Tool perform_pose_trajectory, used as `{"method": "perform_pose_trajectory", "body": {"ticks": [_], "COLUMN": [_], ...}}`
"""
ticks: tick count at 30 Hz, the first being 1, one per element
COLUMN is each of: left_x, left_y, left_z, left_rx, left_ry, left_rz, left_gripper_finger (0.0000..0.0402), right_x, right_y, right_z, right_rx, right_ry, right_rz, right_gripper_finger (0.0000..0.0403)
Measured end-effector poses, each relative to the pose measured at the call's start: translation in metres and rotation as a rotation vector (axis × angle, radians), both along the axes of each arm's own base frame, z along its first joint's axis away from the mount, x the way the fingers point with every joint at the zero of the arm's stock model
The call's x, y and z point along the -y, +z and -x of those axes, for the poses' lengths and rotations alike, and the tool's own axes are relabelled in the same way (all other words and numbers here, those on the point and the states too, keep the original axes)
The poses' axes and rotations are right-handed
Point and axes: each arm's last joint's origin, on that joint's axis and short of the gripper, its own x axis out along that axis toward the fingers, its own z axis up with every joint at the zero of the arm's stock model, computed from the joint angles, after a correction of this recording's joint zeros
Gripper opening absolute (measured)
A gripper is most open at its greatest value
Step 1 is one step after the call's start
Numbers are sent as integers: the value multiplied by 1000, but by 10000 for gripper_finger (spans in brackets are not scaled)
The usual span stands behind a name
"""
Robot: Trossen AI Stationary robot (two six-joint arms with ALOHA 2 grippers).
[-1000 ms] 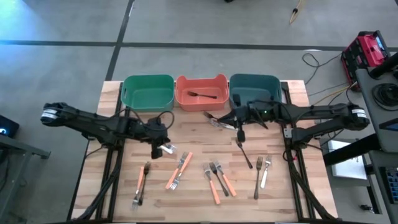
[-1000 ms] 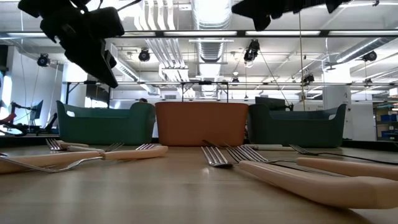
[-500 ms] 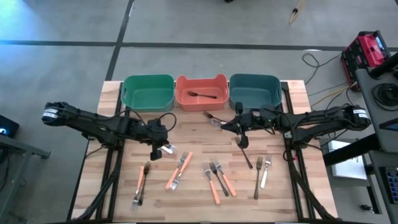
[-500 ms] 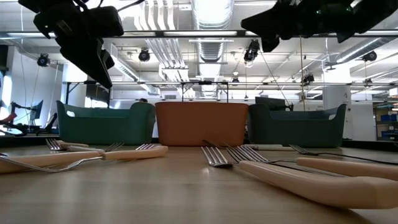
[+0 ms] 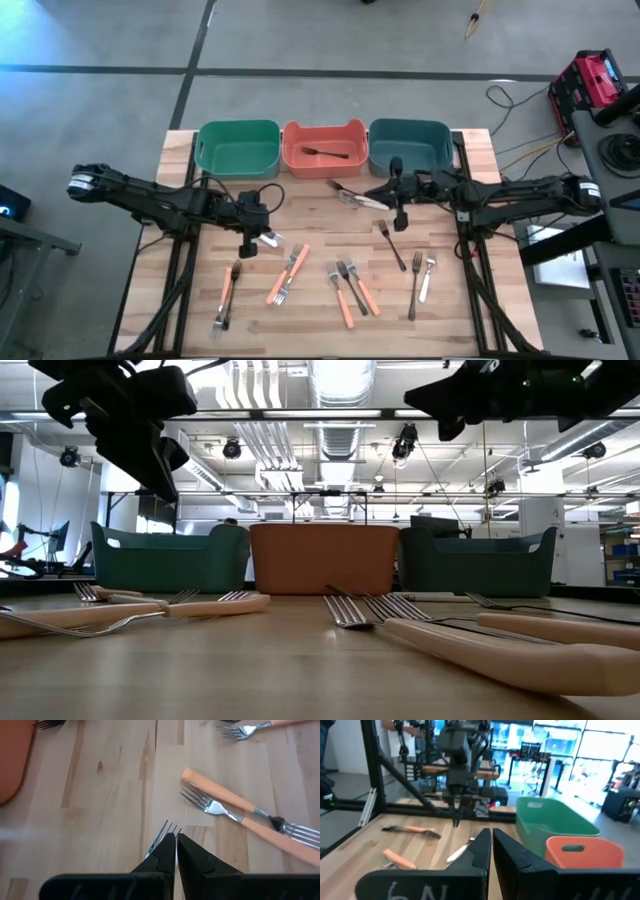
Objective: Sort silverware by color (type)
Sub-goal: Put the orange fork into the green bin
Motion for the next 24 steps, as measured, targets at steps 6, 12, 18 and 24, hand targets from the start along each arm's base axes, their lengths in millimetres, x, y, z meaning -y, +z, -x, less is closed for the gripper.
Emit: {"method": "perform_pose_trajectory", "body": {"ticks": [6,12,18,24], "left_x": [-1,-2,-11,-12], "left_y": [-2,-4,7,1], "left_z": [2,4,6,0], "left_rx": [-37,-68,-189,-292], "left_ry": [13,22,87,25], "left_rz": [3,-23,-68,-113], "left_gripper_finger": [0,0,0,0], "right_x": [0,-1,-1,-1], "right_y": [3,7,6,4], "right_z": [17,27,26,25], "right_rx": [50,91,89,77], "right_ry": [-16,-16,-18,-21], "right_rz": [13,26,35,29], "right_gripper_finger": [9,9,9,9]}}
